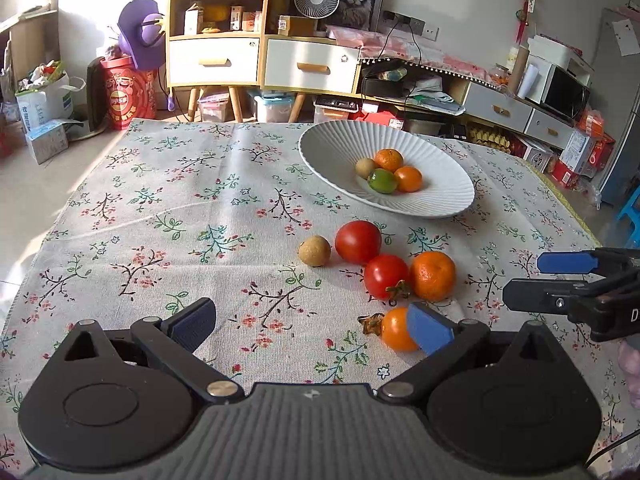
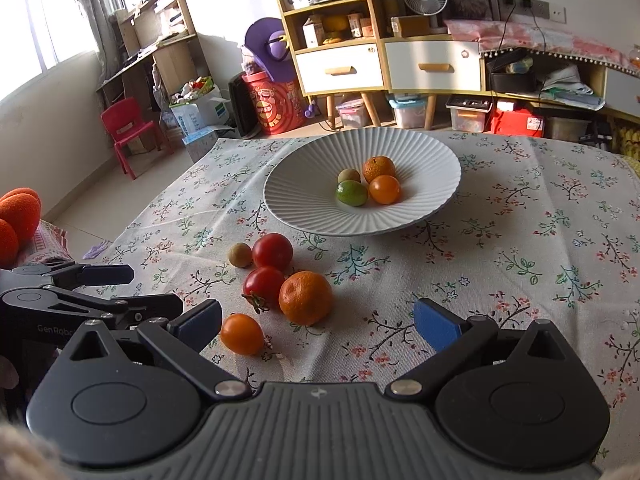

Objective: Organize fruits
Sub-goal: 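Withdraw both open tools from the bowl toward the remaining fruit, then grasp a stemmed orange with the left tool while the right tool grasps a large mandarin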

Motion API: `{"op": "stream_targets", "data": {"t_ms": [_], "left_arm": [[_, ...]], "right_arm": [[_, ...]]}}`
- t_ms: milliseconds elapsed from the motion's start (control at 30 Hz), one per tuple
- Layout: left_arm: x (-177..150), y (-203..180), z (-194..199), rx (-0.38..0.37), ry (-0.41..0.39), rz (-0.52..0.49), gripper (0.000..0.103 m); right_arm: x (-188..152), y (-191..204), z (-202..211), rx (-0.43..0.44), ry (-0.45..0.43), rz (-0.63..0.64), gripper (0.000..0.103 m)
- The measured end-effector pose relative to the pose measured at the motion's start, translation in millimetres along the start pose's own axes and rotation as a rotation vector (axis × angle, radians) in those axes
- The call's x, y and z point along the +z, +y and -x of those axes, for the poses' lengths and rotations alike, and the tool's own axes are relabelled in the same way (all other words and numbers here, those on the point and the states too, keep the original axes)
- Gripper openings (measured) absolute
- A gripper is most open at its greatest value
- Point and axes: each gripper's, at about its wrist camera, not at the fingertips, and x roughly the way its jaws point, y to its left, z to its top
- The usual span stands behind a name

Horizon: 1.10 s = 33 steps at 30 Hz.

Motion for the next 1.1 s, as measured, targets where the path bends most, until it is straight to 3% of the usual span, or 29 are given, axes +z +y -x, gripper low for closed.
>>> {"op": "stream_targets", "data": {"t_ms": [433,800,1100], "left_arm": [[-27,12,-24,0.034,0.058,-0.023,0.103],[-29,-6,-17,-0.019,0.043,-0.087,0.103],[-24,-14,-21,-0.079,0.045,-0.082,0.099]], "right_arm": [[-29,10,-15,-0.028,0.058,0.076,0.102],[-25,4,-23,-0.085,0.073,0.083,0.102],[-20,1,-29,-0.097,0.073,0.071,0.102]]}}
